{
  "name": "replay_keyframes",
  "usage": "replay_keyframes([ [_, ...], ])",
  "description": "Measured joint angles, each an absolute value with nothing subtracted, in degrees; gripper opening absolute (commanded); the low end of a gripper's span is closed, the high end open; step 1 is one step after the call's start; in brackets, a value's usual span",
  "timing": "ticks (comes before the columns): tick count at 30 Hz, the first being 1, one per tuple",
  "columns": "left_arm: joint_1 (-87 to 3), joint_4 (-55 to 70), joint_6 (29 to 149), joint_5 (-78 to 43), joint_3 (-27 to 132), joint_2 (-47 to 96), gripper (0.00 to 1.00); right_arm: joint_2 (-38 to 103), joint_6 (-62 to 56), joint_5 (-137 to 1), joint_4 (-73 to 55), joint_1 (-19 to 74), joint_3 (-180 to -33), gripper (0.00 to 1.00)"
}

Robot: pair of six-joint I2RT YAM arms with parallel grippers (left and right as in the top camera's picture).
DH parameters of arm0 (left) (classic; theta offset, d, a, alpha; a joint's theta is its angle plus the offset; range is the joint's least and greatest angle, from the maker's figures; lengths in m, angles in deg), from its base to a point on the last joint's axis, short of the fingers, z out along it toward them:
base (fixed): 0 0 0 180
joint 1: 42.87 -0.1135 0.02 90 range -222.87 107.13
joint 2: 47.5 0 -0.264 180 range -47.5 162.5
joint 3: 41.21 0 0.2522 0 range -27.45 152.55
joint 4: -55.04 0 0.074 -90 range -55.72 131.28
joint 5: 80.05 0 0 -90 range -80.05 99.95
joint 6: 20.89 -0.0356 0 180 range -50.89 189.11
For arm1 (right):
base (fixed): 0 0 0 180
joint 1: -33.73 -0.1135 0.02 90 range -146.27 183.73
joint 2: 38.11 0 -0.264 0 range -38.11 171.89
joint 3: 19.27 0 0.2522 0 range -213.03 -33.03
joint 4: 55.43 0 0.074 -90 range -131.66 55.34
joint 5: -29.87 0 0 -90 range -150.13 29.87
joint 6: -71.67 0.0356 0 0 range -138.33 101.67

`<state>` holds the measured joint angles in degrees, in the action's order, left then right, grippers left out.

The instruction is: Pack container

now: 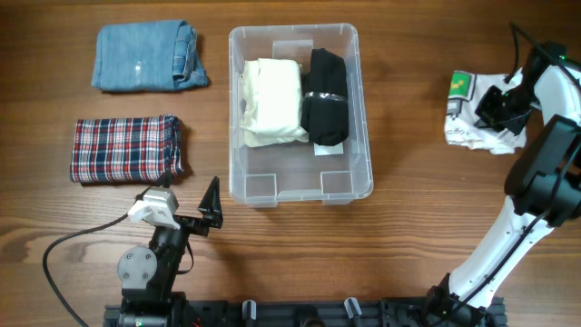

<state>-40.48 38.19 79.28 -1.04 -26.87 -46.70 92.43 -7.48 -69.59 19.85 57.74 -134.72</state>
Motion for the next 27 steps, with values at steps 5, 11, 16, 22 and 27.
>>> replay_keyframes([
  [5, -40.5, 38.2, 79.3, -1.0, -26.9, -46.7, 1.0, 92.1, -8.6, -76.3, 21.4, 56.5, -133.8, 0.06],
  [11, -40.5, 38.2, 79.3, -1.0, -26.9, -46.7, 1.0, 89.8, -11.8, -81.7, 23.1, 54.4, -135.3, 0.63],
  [16, -40.5, 38.2, 79.3, -1.0, -26.9, -46.7, 1.0, 81.9, -13.9, -82.9, 21.2, 57.3, -137.8, 0.93],
  [22, -40.5, 38.2, 79.3, -1.0, -26.9, -46.7, 1.0, 75.8, -17.7, -81.4, 21.0, 64.7, -139.2, 0.99],
  [27, -40.5, 38.2, 79.3, -1.0, -26.9, -46.7, 1.0, 76.7, -25.2, -81.4, 21.5, 70.3, -136.6, 0.99],
])
